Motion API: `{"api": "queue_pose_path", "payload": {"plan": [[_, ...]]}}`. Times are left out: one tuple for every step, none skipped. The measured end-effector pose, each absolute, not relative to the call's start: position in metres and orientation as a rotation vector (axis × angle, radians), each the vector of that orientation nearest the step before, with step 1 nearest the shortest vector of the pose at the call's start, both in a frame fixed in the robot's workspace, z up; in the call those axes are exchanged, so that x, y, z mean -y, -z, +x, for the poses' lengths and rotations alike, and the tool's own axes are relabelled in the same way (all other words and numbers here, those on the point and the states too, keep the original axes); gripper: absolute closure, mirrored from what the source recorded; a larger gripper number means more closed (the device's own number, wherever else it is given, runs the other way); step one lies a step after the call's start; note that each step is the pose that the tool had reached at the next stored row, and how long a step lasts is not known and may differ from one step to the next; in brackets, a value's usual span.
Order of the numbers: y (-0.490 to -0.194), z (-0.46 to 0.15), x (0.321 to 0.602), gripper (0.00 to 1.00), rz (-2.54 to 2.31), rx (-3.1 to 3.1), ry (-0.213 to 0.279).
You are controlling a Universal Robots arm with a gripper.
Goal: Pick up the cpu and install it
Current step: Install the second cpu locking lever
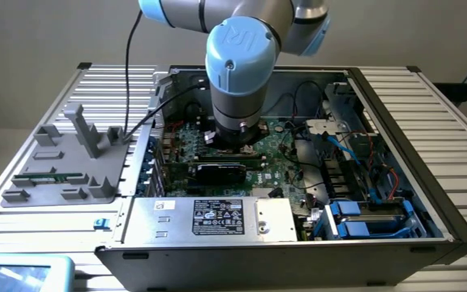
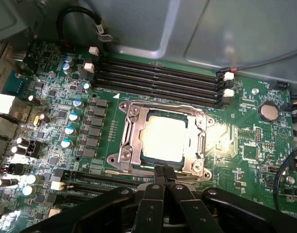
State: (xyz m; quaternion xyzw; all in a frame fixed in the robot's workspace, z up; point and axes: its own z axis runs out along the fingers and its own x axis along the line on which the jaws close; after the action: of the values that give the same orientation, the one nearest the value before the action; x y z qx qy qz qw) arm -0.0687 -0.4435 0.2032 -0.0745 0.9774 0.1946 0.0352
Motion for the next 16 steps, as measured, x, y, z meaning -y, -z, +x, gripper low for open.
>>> {"api": "queue_pose_path", "payload": {"plan": [[-0.2031,-0.0687,0.4435,0.91,-0.229,-3.004,-0.598],[-0.2029,-0.0687,0.4435,0.91,-0.229,-3.003,-0.598],[-0.2023,-0.0687,0.4435,0.91,-0.229,-3.002,-0.599],[-0.2022,-0.0687,0.4436,0.91,-0.229,-3.001,-0.6],[-0.2022,-0.0688,0.4436,0.91,-0.229,-3.001,-0.6],[-0.2021,-0.0688,0.4436,0.91,-0.229,-3.001,-0.6],[-0.2021,-0.0689,0.4436,0.91,-0.23,-3.001,-0.6],[-0.2021,-0.0695,0.4435,0.91,-0.229,-3.001,-0.6],[-0.202,-0.0703,0.4434,0.91,-0.229,-3.001,-0.6],[-0.202,-0.0713,0.4433,0.91,-0.229,-3.001,-0.599],[-0.2017,-0.0726,0.4431,0.91,-0.228,-3.001,-0.599],[-0.2015,-0.0735,0.4429,0.91,-0.228,-3.001,-0.599],[-0.2015,-0.0737,0.4428,0.91,-0.228,-3.001,-0.599],[-0.2011,-0.0737,0.4425,0.91,-0.228,-3.001,-0.6],[-0.2003,-0.0739,0.4421,0.91,-0.228,-3.0,-0.599],[-0.2002,-0.0739,0.4419,0.91,-0.228,-3.0,-0.599]]}}
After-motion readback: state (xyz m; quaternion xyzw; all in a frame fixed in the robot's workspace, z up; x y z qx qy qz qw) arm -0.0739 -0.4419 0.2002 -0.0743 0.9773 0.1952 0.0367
